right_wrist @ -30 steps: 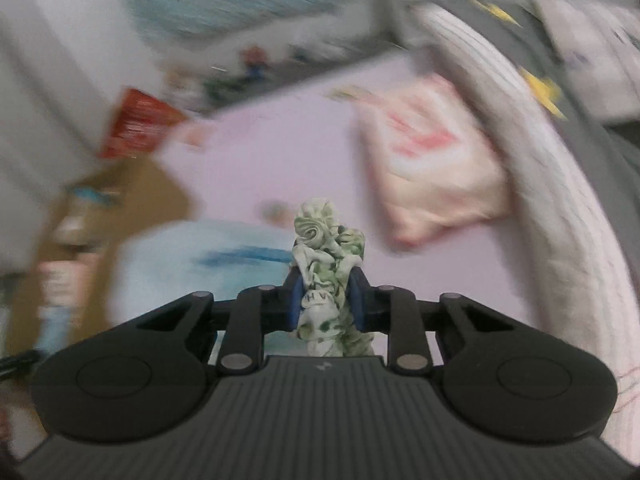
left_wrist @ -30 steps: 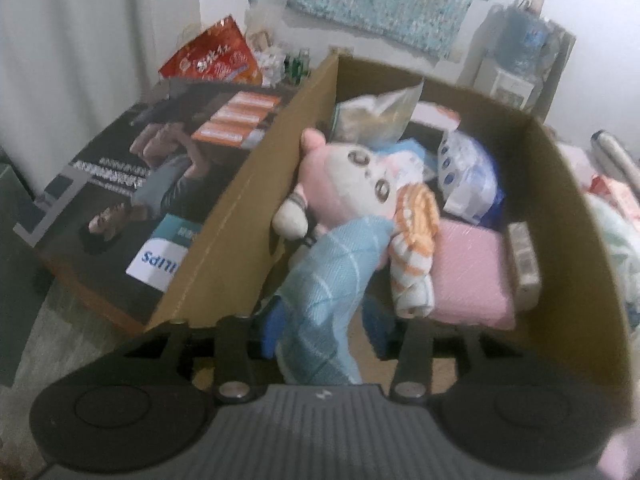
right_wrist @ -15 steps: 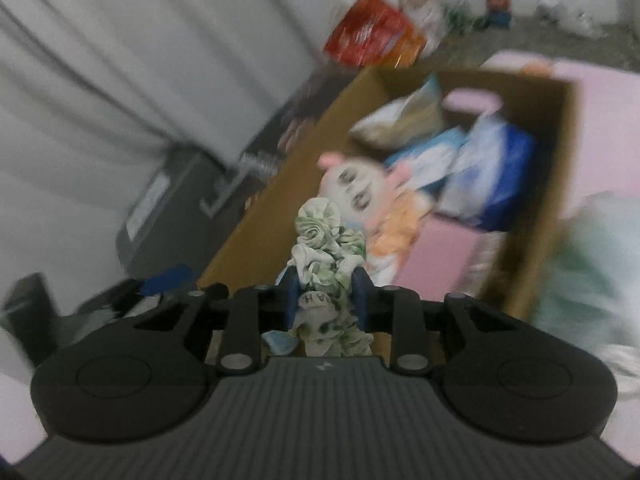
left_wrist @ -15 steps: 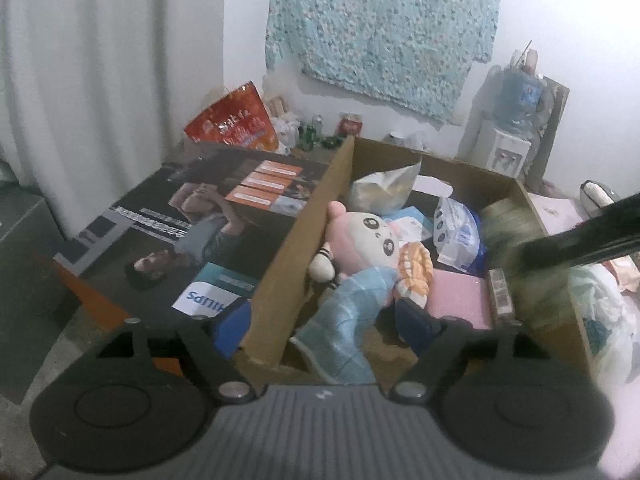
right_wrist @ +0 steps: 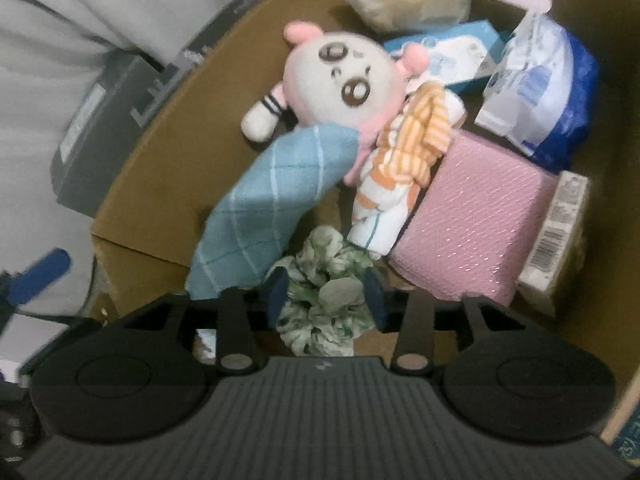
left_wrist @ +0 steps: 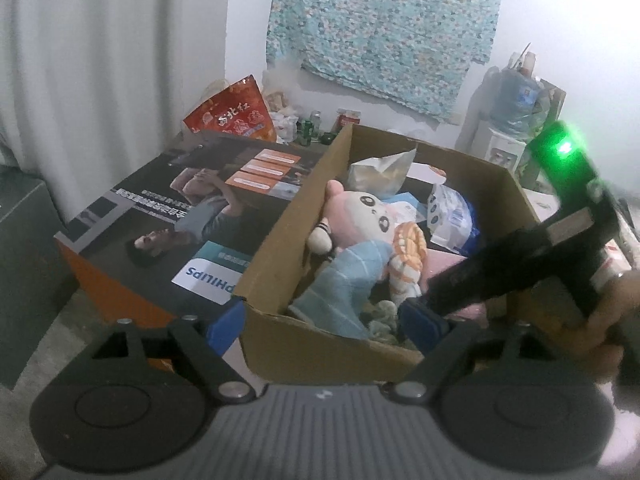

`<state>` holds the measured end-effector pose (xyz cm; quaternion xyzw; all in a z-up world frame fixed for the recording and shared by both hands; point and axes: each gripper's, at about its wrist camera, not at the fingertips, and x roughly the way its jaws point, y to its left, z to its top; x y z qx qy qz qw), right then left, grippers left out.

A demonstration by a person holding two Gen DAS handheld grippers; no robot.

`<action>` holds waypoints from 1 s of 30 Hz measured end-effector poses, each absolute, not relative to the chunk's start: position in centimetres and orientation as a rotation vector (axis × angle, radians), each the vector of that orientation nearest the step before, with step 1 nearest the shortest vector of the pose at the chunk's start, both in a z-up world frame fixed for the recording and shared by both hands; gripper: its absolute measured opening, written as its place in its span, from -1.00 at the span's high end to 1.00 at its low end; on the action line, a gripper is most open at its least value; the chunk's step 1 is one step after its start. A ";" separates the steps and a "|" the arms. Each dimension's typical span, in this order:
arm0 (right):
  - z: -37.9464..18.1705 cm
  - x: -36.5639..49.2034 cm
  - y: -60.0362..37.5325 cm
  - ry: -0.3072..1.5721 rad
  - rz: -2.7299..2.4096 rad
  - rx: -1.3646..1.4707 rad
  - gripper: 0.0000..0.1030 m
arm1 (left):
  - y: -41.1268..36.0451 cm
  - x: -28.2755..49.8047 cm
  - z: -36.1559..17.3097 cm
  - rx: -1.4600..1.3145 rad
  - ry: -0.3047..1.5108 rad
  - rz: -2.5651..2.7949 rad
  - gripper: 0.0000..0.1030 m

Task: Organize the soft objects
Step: 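Move the right tool back to the bed toward the white yogurt cup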

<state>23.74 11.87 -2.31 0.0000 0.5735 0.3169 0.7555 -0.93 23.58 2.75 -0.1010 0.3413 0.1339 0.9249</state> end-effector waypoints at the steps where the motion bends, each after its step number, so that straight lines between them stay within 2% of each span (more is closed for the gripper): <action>1: -1.4 23.4 11.0 1.224 0.706 0.028 0.12 | 23.3 -1.0 2.8 -0.209 0.697 0.270 -0.68; 4: 2.2 22.0 7.0 1.118 0.759 0.136 -0.02 | 22.1 -1.4 3.3 -0.203 0.673 0.238 -0.68; 9: 6.7 17.9 -3.3 0.911 0.736 0.309 -0.37 | 18.4 -2.0 4.9 -0.165 0.594 0.110 -0.75; 13: 7.6 13.4 -13.7 0.764 0.598 0.458 -0.38 | 13.8 -2.0 6.1 -0.119 0.554 -0.045 -0.80; 19: 5.6 6.6 -26.0 0.629 0.333 0.609 -0.39 | 5.5 -0.7 5.6 -0.061 0.584 -0.304 -0.80; 23: 2.5 4.7 -29.7 0.627 0.237 0.663 -0.38 | -0.2 0.9 3.8 0.001 0.638 -0.429 -0.79; 30: -2.7 5.2 -31.0 0.639 0.194 0.689 -0.14 | -8.0 5.5 -0.3 0.177 0.714 -0.486 -0.66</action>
